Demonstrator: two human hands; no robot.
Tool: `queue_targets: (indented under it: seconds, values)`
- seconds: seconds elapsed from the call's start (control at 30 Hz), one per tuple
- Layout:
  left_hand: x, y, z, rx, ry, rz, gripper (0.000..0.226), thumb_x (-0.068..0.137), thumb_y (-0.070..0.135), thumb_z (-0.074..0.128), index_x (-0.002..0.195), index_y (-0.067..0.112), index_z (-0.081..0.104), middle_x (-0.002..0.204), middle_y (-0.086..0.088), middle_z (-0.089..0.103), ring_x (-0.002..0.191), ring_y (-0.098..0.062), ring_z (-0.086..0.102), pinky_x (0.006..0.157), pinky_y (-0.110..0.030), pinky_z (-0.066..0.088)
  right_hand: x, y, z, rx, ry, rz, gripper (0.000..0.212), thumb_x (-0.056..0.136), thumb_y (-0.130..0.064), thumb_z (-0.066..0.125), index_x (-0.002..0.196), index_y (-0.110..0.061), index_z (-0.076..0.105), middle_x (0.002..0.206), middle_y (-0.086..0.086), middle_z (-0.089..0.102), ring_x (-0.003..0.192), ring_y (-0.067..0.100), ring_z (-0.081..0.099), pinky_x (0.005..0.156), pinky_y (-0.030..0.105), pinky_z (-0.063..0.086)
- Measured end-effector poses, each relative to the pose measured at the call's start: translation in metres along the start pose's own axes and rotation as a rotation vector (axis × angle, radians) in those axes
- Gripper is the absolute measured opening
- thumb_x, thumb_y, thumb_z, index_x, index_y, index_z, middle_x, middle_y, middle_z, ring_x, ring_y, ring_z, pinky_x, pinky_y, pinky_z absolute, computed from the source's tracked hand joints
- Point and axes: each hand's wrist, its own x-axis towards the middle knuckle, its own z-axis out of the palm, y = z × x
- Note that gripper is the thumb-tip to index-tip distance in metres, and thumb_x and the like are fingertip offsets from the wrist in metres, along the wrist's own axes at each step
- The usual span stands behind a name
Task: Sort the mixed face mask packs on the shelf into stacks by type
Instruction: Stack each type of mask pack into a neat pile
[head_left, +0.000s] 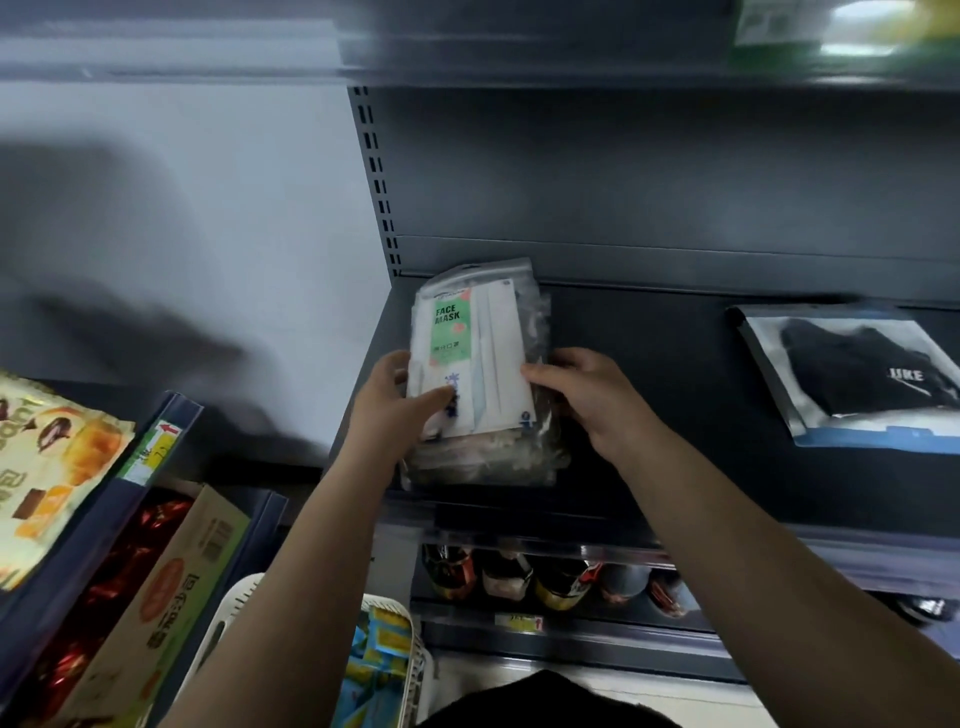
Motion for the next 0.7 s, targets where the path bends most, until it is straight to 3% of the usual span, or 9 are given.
queue_targets:
  seconds: [0.1, 0.27, 0.43, 0.57, 0.7]
  values:
    - [-0.001, 0.0, 0.003, -0.01, 0.0, -0.007, 0.057, 0.08, 0.015, 0.072, 0.13, 0.016, 0.045, 0.114, 0.002, 0.055, 0.102, -0.015, 0.056, 0.083, -0.03, 0.046, -0.007, 0.002, 0.0, 0.001, 0.01, -0.042, 0.045, 0.075, -0.019, 0.076, 0.115, -0.012, 0.055, 0.103, 0.004, 0.065, 0.087, 0.014, 0.064, 0.071, 0.024, 0.05]
    - [-0.004, -0.003, 0.009, -0.098, -0.042, -0.031, 0.06, 0.078, 0.013, 0.074, 0.13, 0.019, 0.044, 0.122, -0.001, 0.055, 0.103, -0.018, 0.059, 0.083, -0.033, 0.05, -0.017, 0.005, -0.003, 0.046, -0.057, -0.103, 0.058, 0.082, -0.013, 0.069, 0.129, -0.029, 0.038, 0.1, -0.009, 0.055, 0.09, 0.008, 0.06, 0.078, 0.026, 0.051]
    - [-0.003, -0.002, 0.009, -0.183, -0.071, -0.052, 0.069, 0.073, 0.014, 0.078, 0.132, 0.021, 0.042, 0.123, -0.004, 0.058, 0.107, -0.023, 0.061, 0.093, -0.043, 0.051, -0.022, 0.008, -0.007, 0.065, -0.054, -0.168, 0.064, 0.081, -0.004, 0.067, 0.134, -0.025, 0.039, 0.103, -0.008, 0.06, 0.093, 0.008, 0.061, 0.077, 0.026, 0.052]
    - [-0.003, 0.001, 0.009, -0.332, -0.128, -0.114, 0.07, 0.074, 0.013, 0.076, 0.134, 0.021, 0.041, 0.12, -0.008, 0.063, 0.104, -0.028, 0.064, 0.093, -0.05, 0.05, -0.026, 0.012, -0.012, 0.129, -0.019, -0.229, 0.063, 0.083, 0.001, 0.063, 0.136, -0.021, 0.039, 0.114, -0.001, 0.062, 0.105, 0.014, 0.061, 0.09, 0.033, 0.052]
    - [-0.005, 0.008, 0.012, -0.441, -0.199, -0.046, 0.055, 0.081, 0.005, 0.066, 0.13, 0.019, 0.046, 0.116, -0.008, 0.065, 0.103, -0.026, 0.065, 0.089, -0.042, 0.053, -0.028, 0.01, -0.023, 0.175, -0.052, -0.326, 0.063, 0.085, 0.008, 0.056, 0.139, -0.018, 0.037, 0.111, -0.006, 0.062, 0.106, 0.013, 0.06, 0.094, 0.032, 0.05]
